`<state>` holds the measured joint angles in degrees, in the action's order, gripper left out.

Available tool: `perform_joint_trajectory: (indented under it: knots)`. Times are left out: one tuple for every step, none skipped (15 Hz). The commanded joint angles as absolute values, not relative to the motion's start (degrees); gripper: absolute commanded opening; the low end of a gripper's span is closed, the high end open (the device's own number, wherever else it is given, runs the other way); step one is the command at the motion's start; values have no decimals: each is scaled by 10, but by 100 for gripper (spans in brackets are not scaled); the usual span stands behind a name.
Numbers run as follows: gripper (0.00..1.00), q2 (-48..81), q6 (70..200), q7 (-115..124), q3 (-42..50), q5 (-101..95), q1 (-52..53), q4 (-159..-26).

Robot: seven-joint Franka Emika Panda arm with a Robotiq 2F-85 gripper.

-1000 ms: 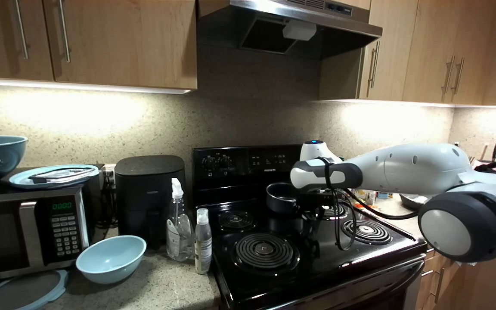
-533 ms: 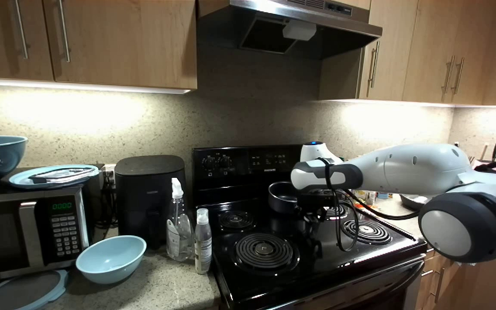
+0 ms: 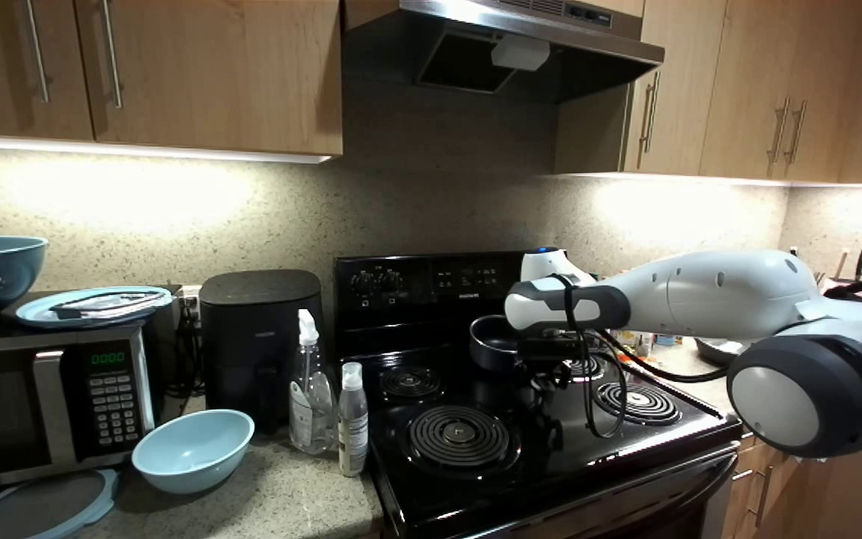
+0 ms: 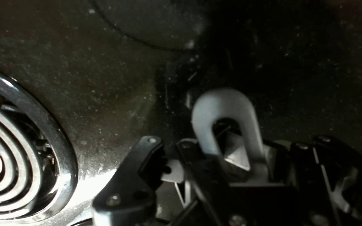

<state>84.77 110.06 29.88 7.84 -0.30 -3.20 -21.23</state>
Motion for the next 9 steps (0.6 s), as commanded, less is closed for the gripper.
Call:
perform_joint_trajectory:
  knots:
    - [0, 846, 1101, 299, 73, -9, -33, -215]
    - [0, 846, 1101, 299, 73, -9, -33, -215]
    - [0, 844, 1099, 303, 76, -11, -31, -215]
    - [0, 844, 1100, 310, 83, -18, -26, -215]
    - [0, 844, 1102, 316, 91, -27, -18, -217]
    - [0, 846, 1106, 321, 97, -35, -11, -216]
    - [0, 847, 1110, 327, 105, -45, -2, -218]
    - [0, 847, 1115, 335, 111, -54, 5, -221]
    - [0, 847, 1120, 349, 115, -61, 12, -225]
